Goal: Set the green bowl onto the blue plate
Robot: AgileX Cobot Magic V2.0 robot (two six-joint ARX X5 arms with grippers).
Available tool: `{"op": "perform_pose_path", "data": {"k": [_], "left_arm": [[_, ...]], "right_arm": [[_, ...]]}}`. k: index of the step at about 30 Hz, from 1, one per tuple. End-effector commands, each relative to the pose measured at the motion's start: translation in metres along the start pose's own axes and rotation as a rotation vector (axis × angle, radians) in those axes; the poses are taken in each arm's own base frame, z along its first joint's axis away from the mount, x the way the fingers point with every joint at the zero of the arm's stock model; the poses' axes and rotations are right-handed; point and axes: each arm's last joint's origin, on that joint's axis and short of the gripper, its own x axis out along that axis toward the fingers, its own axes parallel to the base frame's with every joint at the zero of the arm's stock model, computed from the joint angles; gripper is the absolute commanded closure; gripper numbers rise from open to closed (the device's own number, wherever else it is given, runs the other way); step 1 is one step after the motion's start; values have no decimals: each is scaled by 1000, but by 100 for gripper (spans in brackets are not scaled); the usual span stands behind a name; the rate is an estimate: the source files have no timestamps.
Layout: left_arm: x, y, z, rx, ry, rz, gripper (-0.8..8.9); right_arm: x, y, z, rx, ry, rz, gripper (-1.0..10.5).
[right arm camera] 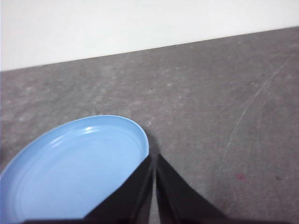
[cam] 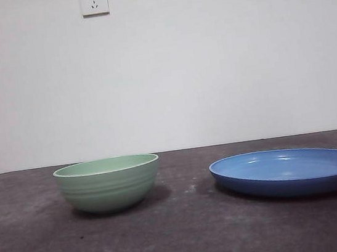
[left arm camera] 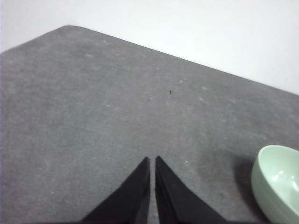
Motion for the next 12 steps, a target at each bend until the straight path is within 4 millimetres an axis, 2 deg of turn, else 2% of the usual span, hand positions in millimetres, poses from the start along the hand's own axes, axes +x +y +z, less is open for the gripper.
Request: {"op": "perform_pose_path", "data": {"k": [1, 7, 12], "left_arm": [[2, 2, -6, -76, 19, 12, 795], [-2, -2, 4, -173, -6, -18, 797], [-11, -11, 26, -189, -32, -108, 797]], "right_arm": [[0, 0, -1, 97, 3, 3, 939], [-1, 2, 2, 161, -1, 36, 939], [-8, 8, 24, 167, -64, 57, 940]]}}
